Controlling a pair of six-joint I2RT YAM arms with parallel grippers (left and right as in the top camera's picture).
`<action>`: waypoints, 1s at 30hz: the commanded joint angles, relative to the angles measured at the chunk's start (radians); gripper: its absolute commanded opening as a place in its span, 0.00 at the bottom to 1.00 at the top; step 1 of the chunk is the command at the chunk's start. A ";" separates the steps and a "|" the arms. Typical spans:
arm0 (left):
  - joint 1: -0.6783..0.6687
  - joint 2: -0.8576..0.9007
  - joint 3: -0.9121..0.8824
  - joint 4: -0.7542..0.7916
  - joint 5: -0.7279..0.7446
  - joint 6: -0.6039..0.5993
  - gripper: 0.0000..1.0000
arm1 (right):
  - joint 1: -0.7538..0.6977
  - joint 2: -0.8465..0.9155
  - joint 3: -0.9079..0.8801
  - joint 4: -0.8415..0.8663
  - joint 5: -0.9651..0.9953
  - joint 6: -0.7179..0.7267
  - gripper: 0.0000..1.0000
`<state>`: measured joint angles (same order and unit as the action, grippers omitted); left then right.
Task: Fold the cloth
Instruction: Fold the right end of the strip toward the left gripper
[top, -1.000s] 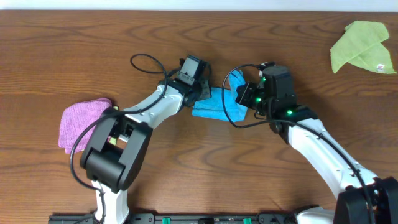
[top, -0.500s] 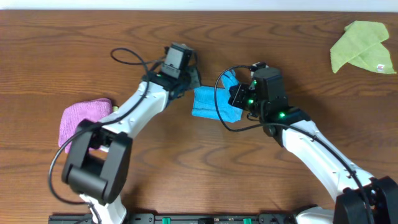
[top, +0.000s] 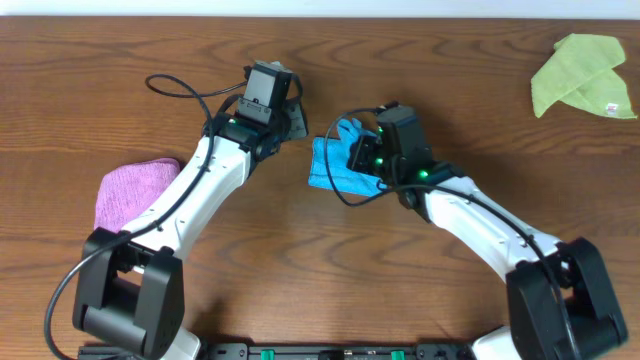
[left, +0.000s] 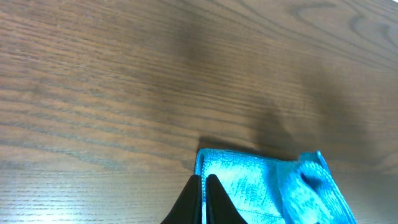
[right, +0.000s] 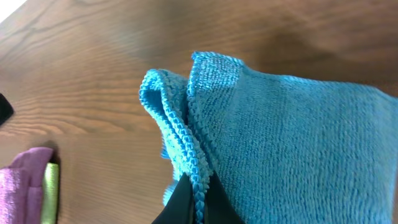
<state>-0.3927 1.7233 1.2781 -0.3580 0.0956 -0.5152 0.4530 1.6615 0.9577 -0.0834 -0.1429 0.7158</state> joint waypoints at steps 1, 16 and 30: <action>0.010 -0.030 0.000 -0.020 -0.025 0.023 0.06 | 0.026 0.033 0.055 0.005 0.010 -0.009 0.01; 0.037 -0.084 0.000 -0.042 -0.026 0.029 0.05 | 0.084 0.143 0.125 0.024 0.012 -0.014 0.01; 0.048 -0.110 0.000 -0.042 -0.025 0.030 0.06 | 0.126 0.174 0.126 0.028 0.026 -0.014 0.14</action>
<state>-0.3496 1.6402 1.2781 -0.3946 0.0891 -0.4965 0.5659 1.8263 1.0615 -0.0589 -0.1333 0.7151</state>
